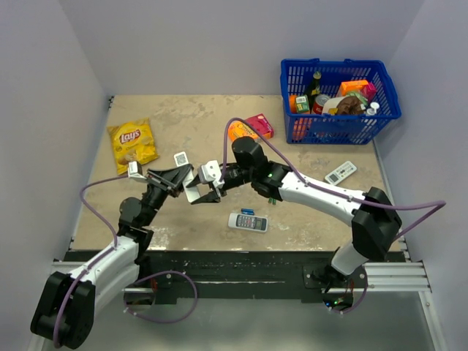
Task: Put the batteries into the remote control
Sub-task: Load the battery cover into the remote control.
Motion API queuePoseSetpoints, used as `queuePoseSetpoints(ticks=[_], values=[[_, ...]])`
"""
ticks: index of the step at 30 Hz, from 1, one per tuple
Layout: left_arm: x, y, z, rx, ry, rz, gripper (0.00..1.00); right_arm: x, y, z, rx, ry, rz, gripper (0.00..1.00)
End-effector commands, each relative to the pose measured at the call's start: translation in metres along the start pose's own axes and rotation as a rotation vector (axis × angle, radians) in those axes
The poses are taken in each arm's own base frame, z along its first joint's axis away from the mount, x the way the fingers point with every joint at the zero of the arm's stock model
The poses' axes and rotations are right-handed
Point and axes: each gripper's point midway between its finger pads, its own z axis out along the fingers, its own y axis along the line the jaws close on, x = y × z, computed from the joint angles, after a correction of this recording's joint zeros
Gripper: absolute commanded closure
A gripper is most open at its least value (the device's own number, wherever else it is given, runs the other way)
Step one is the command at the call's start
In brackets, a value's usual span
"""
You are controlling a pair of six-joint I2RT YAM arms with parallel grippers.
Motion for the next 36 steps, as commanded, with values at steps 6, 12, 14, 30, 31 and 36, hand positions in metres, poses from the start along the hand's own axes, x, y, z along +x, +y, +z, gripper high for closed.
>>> queuePoseSetpoints(ticks=[6, 12, 14, 30, 31, 36], values=[[0.053, -0.062, -0.011, 0.277, 0.263, 0.177, 1.00, 0.068, -0.060, -0.058, 0.334, 0.293, -0.003, 0.40], [0.033, -0.041, 0.003, 0.213, 0.185, 0.221, 1.00, 0.056, -0.051, -0.065, 0.327, 0.274, -0.015, 0.37], [0.027, -0.035, 0.006, 0.194, 0.165, 0.243, 1.00, 0.051, -0.049, -0.065, 0.319, 0.262, -0.015, 0.36], [0.009, -0.010, 0.007, 0.110, 0.103, 0.301, 1.00, -0.013, -0.028, -0.077, 0.302, 0.098, 0.033, 0.28], [0.009, -0.010, 0.006, 0.109, 0.105, 0.300, 1.00, -0.014, -0.026, -0.078, 0.304, 0.093, 0.034, 0.28], [0.014, -0.013, 0.004, 0.112, 0.130, 0.272, 1.00, -0.029, -0.011, -0.083, 0.265, 0.045, -0.057, 0.31]])
